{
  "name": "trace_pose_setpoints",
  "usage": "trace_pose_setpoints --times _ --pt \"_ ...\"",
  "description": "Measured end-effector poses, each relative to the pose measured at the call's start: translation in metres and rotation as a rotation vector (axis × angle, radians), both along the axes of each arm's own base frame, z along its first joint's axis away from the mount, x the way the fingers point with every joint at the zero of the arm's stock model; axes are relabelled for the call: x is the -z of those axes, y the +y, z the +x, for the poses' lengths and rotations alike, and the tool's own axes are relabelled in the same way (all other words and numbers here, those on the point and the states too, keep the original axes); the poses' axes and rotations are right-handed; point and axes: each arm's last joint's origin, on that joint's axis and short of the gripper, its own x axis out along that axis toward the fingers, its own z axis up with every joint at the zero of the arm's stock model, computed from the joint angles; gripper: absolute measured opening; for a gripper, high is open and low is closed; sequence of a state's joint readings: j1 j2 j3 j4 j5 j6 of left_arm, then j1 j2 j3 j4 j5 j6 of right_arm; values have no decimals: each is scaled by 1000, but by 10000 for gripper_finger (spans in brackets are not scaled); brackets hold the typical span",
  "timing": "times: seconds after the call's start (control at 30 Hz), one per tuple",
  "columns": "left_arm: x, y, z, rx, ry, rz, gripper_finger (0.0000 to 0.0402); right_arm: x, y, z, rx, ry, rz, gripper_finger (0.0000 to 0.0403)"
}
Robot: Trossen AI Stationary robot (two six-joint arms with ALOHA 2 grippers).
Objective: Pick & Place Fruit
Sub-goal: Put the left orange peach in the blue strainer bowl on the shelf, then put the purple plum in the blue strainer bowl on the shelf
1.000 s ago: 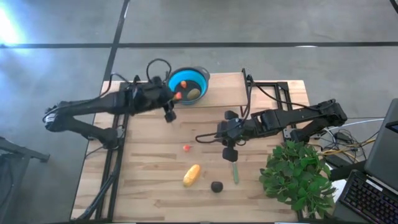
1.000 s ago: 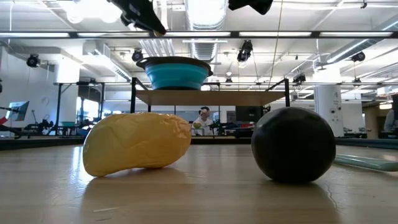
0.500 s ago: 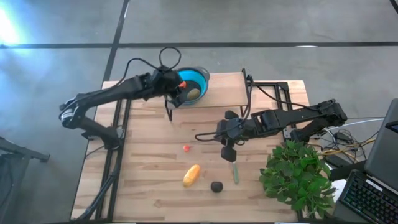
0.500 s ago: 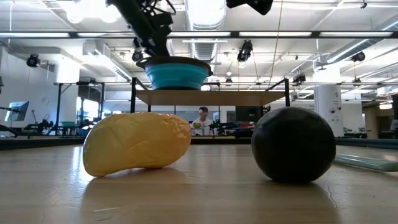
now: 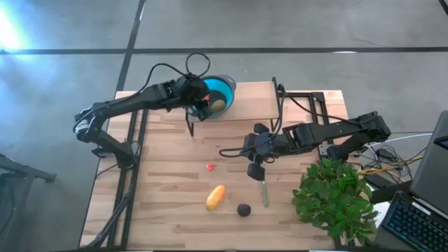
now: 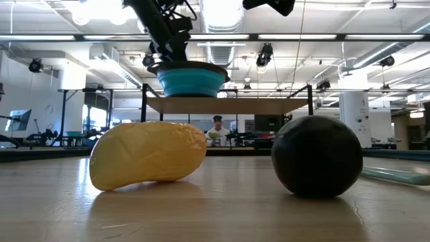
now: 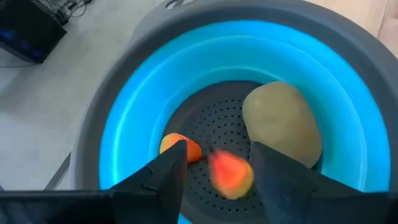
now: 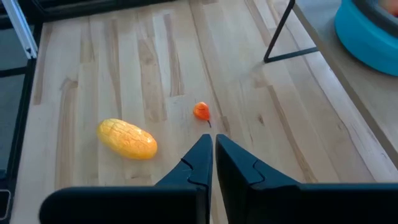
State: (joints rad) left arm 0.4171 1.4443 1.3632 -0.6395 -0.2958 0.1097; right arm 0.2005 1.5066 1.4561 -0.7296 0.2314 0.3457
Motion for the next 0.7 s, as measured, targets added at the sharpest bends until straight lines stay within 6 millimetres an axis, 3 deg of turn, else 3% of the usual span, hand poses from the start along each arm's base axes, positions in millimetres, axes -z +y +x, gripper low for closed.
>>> trace_pose_setpoints --times 0.23,0.5,0.7 --pt "-7 -2 -3 -11 -9 -10 223 0 0 2 2 -28 9 19" --pt "-34 -8 -15 -15 16 -30 227 4 1 4 1 -37 10 9" --pt "-52 -24 -22 6 15 -54 227 14 10 2 -23 -23 17 8"
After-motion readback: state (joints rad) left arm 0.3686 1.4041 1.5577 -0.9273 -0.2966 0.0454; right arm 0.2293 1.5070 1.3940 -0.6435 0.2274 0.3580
